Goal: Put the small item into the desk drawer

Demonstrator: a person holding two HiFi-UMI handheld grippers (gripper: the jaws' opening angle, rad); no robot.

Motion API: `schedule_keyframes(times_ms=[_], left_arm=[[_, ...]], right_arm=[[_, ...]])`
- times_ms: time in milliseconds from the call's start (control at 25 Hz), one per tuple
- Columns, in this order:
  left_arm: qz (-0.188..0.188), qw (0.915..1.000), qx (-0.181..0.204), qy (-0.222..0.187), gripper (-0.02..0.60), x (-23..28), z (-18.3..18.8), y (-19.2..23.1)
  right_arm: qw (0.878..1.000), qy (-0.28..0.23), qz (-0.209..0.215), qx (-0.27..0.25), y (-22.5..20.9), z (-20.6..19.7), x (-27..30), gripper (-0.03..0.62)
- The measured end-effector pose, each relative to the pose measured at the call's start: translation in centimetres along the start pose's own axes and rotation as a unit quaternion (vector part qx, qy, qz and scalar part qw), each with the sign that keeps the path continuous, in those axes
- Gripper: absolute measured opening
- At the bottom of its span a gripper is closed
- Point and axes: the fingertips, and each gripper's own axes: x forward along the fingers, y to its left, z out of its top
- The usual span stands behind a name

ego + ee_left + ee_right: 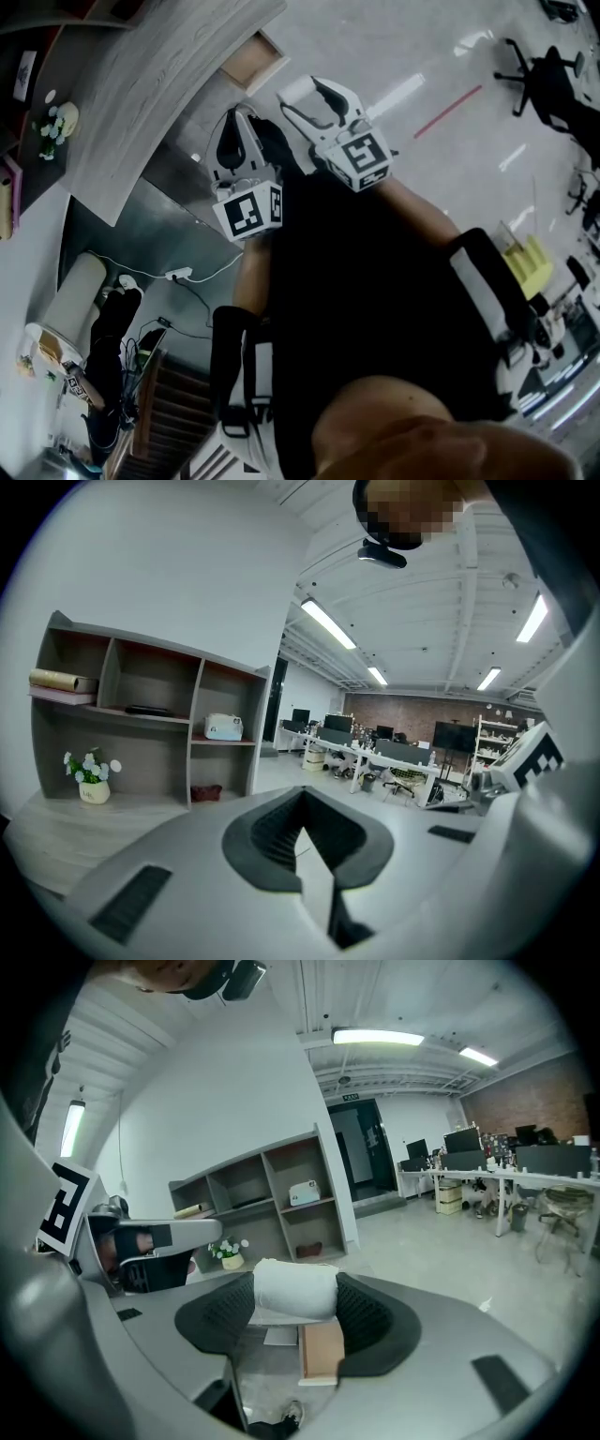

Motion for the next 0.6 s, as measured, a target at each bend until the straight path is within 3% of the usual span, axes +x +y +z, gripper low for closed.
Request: schedule_keyframes(times_ms=[600], left_arm=[[-0.013, 0.9991, -0.017, 0.037, -0.002, 5.3, -2.5, 3.7]], right_arm=[[0.998, 0.057, -0.032, 0.015, -2.8, -4.9, 8.3, 0.267]])
